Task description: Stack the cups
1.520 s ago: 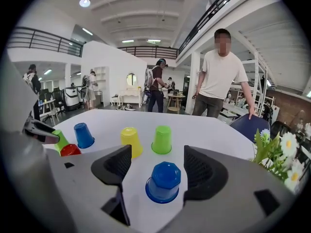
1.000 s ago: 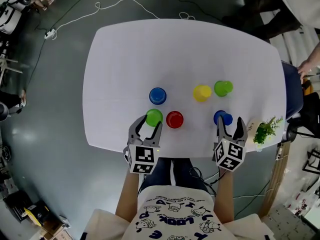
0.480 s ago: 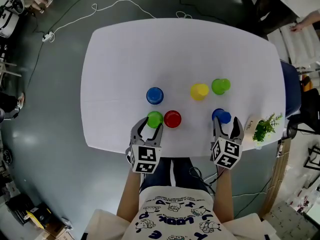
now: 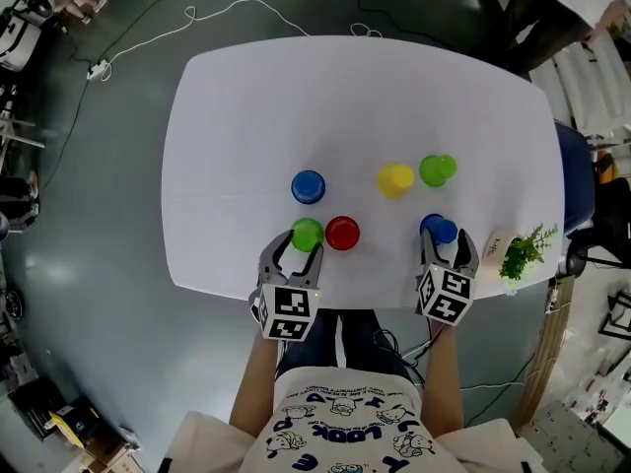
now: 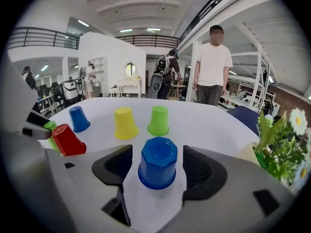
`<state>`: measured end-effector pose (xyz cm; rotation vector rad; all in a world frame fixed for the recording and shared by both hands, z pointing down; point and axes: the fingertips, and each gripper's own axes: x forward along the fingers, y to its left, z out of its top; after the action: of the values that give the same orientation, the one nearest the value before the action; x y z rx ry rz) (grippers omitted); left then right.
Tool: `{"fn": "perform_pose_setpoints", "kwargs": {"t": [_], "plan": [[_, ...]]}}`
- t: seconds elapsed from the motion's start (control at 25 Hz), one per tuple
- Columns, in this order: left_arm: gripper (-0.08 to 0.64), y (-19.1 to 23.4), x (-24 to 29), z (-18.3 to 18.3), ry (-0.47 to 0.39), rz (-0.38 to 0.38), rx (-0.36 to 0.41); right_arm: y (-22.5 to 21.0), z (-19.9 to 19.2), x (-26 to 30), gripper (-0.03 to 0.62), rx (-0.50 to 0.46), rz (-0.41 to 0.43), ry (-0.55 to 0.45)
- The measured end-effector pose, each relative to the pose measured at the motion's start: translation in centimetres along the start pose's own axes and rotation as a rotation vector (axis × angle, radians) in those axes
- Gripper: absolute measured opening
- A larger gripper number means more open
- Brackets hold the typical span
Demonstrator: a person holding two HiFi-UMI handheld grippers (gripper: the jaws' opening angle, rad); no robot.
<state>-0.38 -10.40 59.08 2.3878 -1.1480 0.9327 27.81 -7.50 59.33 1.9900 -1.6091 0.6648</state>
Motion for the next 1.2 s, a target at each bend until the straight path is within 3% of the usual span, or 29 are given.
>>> {"fn": "perform_pose_setpoints", "kwargs": {"t": [0.08,0.16,0.32,0.72,1.2], "plan": [[0.241,-0.1,0.0,-0.2,0.008,-0.005,0.001,-0.3,-0.4,0.3,0.324,-0.004,-0.014,0.012],[0.255,-0.1,-0.1,-0.4,0.012,-0.007,-0.005,-0.7,-0.6,0.4,0.255,0.003,-0.032,0.013],[0.264,0.2,-0.5,-0.4,0.007,-0.003,-0.017,-0.4,-0.2,0.2,0.252,0.011,-0.024,-0.004],[0.265,0.6,-2.0,1.2,-0.045,0.029,-0.046,4.9,2.8,-2.8,0.25,-0.091,0.142,-0.08],[0.264,3.6,-4.6,2.8,-0.11,0.1,-0.114,12.2,2.4,-2.8,0.25,-0.217,0.305,-0.051]]}}
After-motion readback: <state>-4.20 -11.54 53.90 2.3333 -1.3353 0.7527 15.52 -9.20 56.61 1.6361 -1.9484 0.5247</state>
